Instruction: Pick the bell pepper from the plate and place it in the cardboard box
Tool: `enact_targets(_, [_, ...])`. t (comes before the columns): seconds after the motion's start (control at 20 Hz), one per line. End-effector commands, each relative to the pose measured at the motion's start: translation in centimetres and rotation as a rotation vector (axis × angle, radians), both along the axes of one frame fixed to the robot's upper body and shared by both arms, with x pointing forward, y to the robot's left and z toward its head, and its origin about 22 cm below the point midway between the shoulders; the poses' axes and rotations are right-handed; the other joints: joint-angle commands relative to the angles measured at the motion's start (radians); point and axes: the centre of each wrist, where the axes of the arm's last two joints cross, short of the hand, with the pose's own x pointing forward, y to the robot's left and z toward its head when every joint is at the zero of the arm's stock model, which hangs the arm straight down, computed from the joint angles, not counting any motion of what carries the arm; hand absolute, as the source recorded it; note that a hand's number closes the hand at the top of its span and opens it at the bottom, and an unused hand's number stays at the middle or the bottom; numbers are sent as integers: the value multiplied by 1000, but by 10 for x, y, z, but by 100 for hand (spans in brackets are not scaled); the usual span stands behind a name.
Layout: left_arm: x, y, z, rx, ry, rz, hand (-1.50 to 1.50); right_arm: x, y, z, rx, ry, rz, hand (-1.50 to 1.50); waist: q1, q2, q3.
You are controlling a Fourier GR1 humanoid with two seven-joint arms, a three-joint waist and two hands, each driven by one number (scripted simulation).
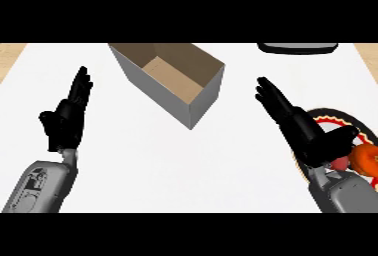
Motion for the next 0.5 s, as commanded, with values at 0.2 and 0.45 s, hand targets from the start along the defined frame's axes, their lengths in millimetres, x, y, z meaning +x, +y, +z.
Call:
enact_targets(0.2, [-32, 39, -26, 130, 142, 62, 0, 15, -88, 61, 81, -484, -373, -150, -13, -25, 9])
enact_targets(0.45, [-52, 40, -46, 114, 215, 50, 0, 1, -141, 8, -119, -386, -937, -150, -23, -21, 8])
